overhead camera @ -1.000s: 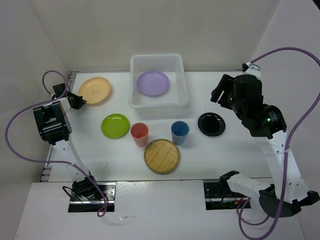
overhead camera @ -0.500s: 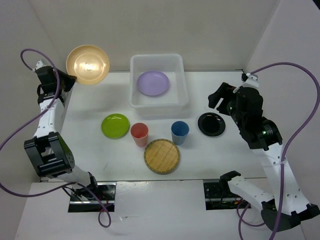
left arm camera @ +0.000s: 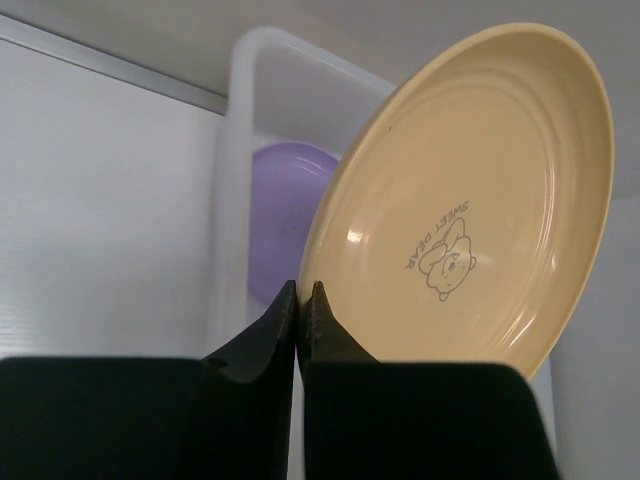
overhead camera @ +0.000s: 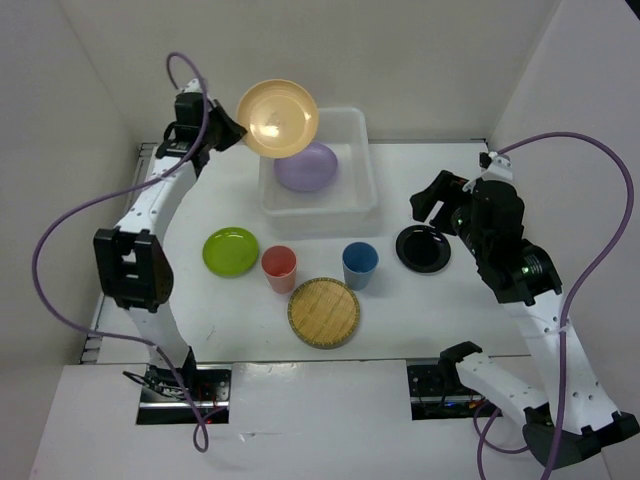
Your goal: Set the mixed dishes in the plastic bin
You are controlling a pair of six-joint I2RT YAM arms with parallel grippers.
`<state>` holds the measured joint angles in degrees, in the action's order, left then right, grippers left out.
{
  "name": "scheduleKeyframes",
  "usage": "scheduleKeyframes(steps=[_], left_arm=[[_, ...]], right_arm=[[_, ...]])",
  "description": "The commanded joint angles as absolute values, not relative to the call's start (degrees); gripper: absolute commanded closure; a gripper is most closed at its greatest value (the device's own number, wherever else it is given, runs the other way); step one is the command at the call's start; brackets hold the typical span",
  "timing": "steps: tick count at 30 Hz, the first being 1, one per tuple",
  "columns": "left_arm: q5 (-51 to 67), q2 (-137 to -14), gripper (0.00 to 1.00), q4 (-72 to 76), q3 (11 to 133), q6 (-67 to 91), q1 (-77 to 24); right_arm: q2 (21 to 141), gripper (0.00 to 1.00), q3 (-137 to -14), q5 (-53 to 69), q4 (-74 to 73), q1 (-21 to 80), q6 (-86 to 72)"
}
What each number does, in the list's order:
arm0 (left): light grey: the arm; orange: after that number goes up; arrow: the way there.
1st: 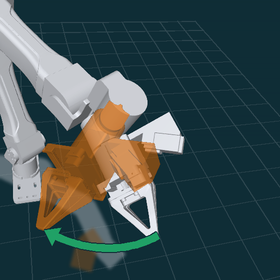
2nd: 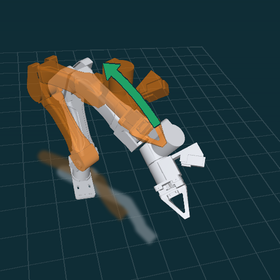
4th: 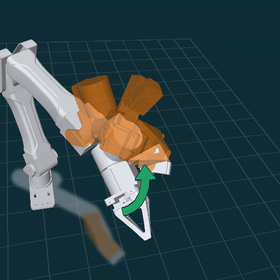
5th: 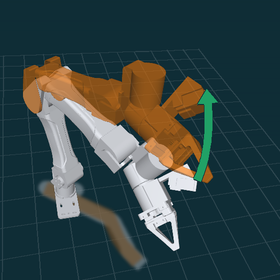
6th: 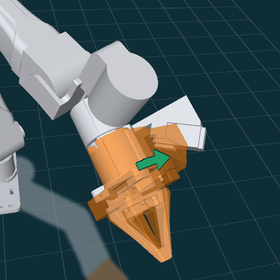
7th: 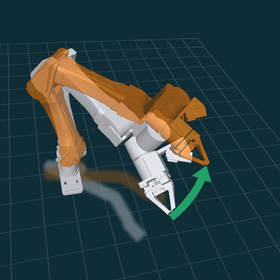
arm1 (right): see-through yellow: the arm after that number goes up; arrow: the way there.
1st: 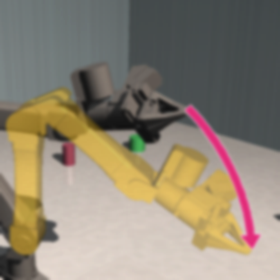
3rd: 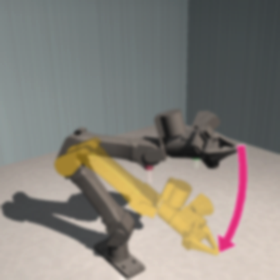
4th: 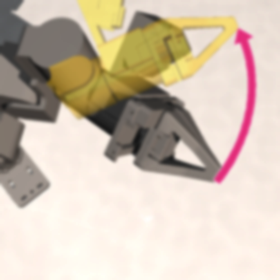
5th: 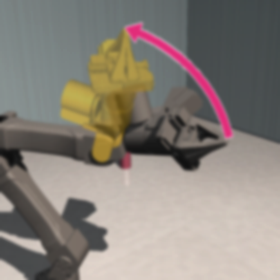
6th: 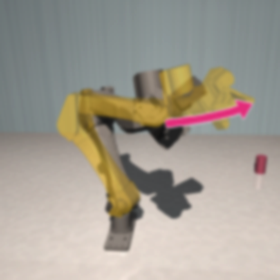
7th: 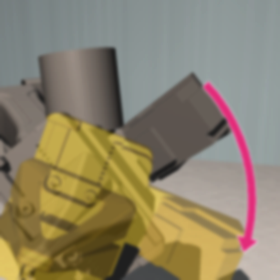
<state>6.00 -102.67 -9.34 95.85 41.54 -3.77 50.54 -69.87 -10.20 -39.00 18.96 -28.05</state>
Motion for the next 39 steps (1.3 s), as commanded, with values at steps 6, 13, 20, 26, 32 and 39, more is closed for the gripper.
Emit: scheduleKeyframes(steps=[6,13,20,26,32,39], left_arm=[[-2.88,-120.46,1.00,-17.83,117.58,38.76,-12.56],[-7.29,-132.88,1.00,-26.09,131.73,37.71,-16.08],[-11.86,-144.72,1.00,-35.14,147.34,37.71,-17.14],[-13.71,-161.37,1.00,-50.27,179.86,37.18,-17.14],[-13.71,-162.87,0.73,-51.59,177.91,37.79,-17.14],[-13.79,-160.42,0.37,-51.24,179.38,35.25,-18.19]], right_arm=[[48.34,0.21,-68.82,-6.07,-35.24,18.63,-30.32],[47.81,0.20,-68.82,-6.67,-35.24,18.63,-30.32],[47.81,0.20,-68.29,-7.20,-35.77,18.11,-29.80],[47.81,0.18,-67.15,-7.73,-36.29,18.11,-29.79],[48.42,0.17,-66.01,-8.35,-36.30,18.11,-29.79],[50.19,0.15,-61.36,-11.78,-35.07,18.11,-31.02]])
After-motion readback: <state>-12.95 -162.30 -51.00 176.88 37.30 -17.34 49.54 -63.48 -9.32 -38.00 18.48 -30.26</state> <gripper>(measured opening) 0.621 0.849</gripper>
